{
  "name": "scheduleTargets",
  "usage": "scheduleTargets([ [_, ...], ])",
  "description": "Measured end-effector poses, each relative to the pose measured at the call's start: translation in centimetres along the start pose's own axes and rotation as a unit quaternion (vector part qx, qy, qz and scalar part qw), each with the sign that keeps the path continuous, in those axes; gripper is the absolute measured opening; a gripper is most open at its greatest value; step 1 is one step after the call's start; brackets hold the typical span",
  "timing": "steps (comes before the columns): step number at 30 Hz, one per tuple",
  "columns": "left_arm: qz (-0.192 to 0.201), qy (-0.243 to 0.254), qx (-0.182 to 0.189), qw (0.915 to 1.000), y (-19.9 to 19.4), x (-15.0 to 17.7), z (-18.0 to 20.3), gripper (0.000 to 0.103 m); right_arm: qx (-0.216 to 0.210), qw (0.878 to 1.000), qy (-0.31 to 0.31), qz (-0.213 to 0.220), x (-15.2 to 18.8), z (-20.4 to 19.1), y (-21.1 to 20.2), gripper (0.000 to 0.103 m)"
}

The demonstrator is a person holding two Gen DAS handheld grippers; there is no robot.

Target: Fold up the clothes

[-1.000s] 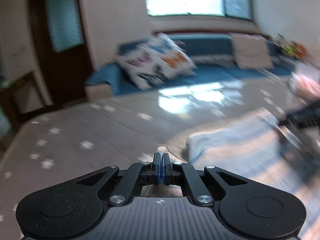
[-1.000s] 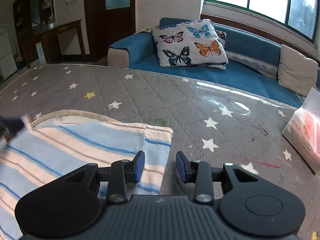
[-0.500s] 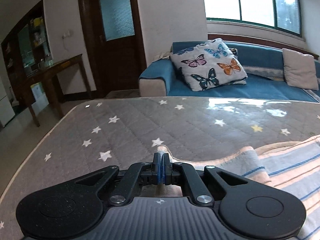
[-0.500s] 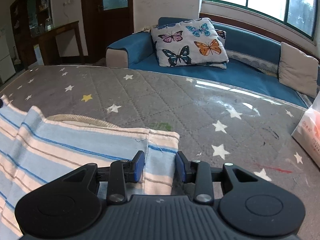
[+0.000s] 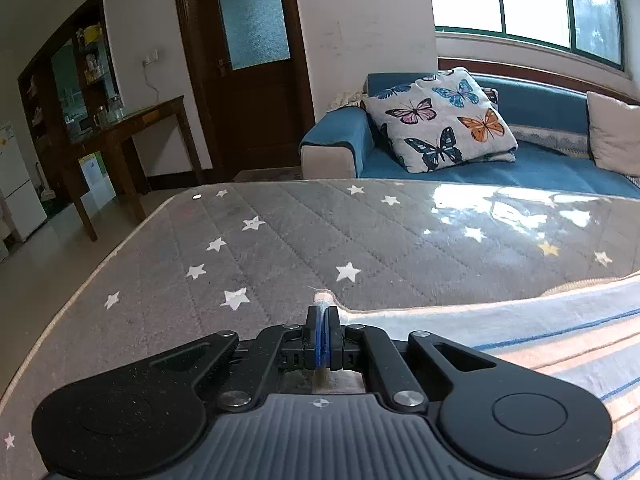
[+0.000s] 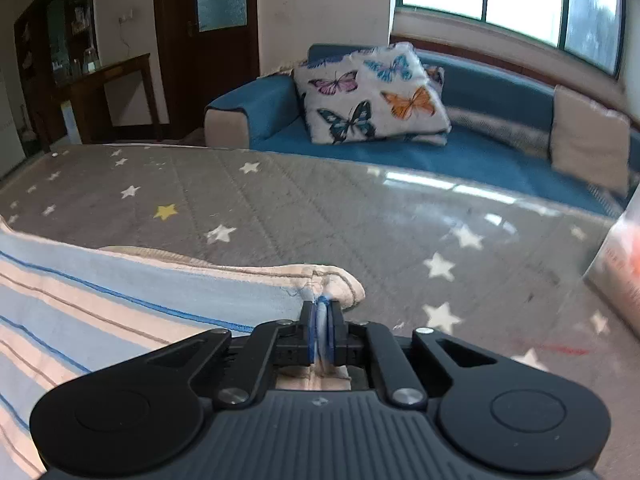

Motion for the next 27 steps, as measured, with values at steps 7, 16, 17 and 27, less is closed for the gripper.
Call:
scheduleTargets([
  [7, 0.004, 0.009, 0.005, 0.9999, 1.3, -0.7, 0.9, 0.002, 0.033, 0.999, -0.012, 0.033, -0.4, -0.1, -0.4, 0.005],
  [16, -0.029, 0.033, -0.004, 0.9990, 3.0, 0.2, 1.0, 0.007, 0.046, 0.999, -0.026, 0.007, -0.2, -0.1, 0.2, 0.017],
  [17, -0.028, 0.034, -0.005, 0.9990, 2.6, 0.3, 0.8, 0.008, 0.040, 0.999, -0.029, 0.005, -0.1, -0.2, -0.1, 0.018],
  [27, -0.025, 0.088, 0.033, 0.9953, -3.0, 3.2, 1.1, 0.055, -0.030, 0.996, -0.079, -0.027, 2.4, -4.6, -3.8, 0.048],
])
Point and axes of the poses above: each gripper's, at about its wrist camera, not at the fingertips, and y roughly the way its jaws point, z to its right, x to its underside, the point moved 1 cm from there along y, roughly the way its jaws point, and after that the axes turned 7 degrees about y, right-handed, at the moved point
